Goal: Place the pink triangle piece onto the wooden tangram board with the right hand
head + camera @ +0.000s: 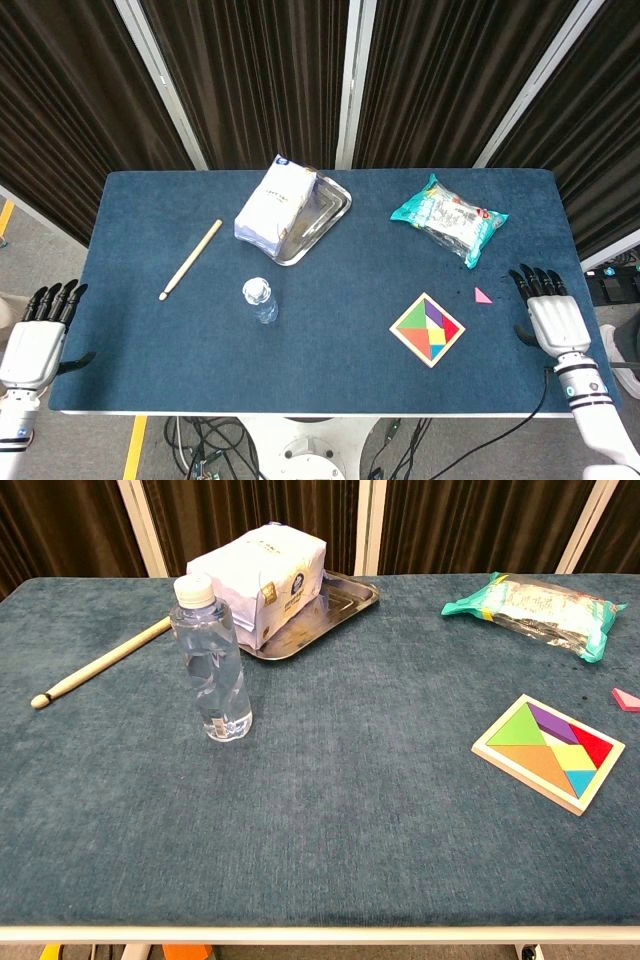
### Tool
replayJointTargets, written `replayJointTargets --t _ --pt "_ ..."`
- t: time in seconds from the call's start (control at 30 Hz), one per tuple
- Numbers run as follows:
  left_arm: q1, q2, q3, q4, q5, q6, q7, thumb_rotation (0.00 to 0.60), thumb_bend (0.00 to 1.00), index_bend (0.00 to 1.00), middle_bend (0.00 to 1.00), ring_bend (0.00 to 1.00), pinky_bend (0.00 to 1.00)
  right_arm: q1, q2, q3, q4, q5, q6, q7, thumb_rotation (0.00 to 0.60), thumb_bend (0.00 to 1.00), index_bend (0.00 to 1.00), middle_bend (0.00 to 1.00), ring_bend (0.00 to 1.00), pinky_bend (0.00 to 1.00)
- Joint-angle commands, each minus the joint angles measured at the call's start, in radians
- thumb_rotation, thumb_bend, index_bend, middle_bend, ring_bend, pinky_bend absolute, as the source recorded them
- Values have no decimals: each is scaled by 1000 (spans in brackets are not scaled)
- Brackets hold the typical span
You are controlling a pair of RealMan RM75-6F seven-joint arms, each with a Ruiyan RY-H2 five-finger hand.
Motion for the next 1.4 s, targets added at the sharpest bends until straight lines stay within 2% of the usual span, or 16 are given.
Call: replayJointTargets --t 0.03,0.1,0.13,0.17,0.23,0.57,0.8,1.1,1.4 --pt "0 -4 -2 7 -1 1 -4 600 0 44 16 0 63 55 -43 17 60 33 -59 -28 600 195 0 50 154 248" --pt "-2 -6 -3 11 -2 0 -6 600 0 44 8 0 66 78 -53 22 75 50 -86 -46 600 194 0 98 359 515" --pt "-2 -5 -2 12 -2 -1 -6 600 0 44 7 0 67 86 -54 22 77 56 -97 -54 600 194 3 123 438 598" --pt "-2 -5 -2 12 -2 -1 -7 600 0 45 7 0 67 94 -55 22 78 62 -107 -64 600 194 14 152 505 659" --pt "-3 -5 -2 14 0 -1 -9 600 0 45 7 0 67 110 -50 19 74 86 -135 -92 600 194 56 190 558 709" --pt "-9 -15 2 37 -1 -17 -29 600 0 44 7 0 67 150 -53 -1 64 207 -209 -173 600 195 200 262 585 721" --pt "-11 -26 6 55 -5 -29 -44 600 0 45 7 0 67 171 -72 -18 91 245 -251 -166 600 203 234 286 630 750" --pt "-14 -31 10 65 -4 -36 -52 600 0 45 7 0 68 195 -81 -28 104 231 -259 -141 600 256 292 316 632 754" --pt "-15 -32 11 66 -5 -38 -53 600 0 45 7 0 70 215 -94 -36 108 232 -269 -126 600 261 274 312 632 754"
